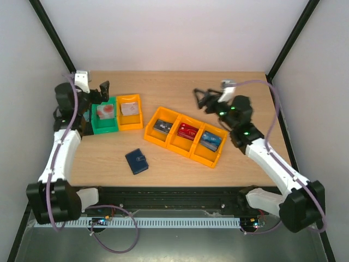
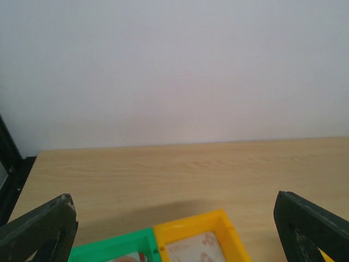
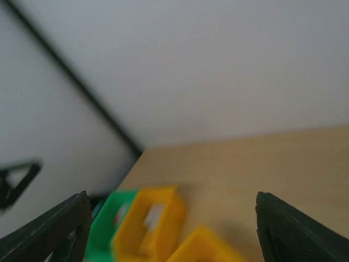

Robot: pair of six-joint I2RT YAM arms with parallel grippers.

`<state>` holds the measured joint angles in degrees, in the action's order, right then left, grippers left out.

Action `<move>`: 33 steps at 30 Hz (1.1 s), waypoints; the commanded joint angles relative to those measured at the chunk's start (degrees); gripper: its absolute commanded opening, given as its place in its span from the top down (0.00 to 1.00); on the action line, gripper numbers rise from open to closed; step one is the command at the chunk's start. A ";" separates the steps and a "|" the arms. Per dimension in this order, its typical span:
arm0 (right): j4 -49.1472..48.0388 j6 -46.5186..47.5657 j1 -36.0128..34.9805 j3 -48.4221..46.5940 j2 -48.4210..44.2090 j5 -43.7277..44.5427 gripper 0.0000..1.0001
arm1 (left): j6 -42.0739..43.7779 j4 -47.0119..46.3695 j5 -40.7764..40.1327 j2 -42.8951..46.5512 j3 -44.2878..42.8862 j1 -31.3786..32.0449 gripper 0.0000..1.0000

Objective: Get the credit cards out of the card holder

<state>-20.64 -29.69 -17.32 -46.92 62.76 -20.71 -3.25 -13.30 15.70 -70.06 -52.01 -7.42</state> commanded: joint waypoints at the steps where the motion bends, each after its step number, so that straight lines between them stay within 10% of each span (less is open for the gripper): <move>1: 21.33 0.33 -16.51 -6.72 5.55 0.69 0.22 | 9.14 37.76 14.63 6.53 -8.35 -1.97 0.01; 11: 33.19 -0.62 -40.71 -23.86 33.23 3.18 0.37 | 4.91 59.58 20.00 5.50 -12.13 -3.46 0.01; 33: 51.88 -3.29 -43.05 -49.75 66.46 1.43 0.53 | -5.28 48.65 23.67 11.46 0.59 -10.51 0.02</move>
<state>24.32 -31.77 -60.29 -94.63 127.26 -17.26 -7.29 35.83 38.39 -59.83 -52.12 -17.39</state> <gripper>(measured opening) 0.481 0.979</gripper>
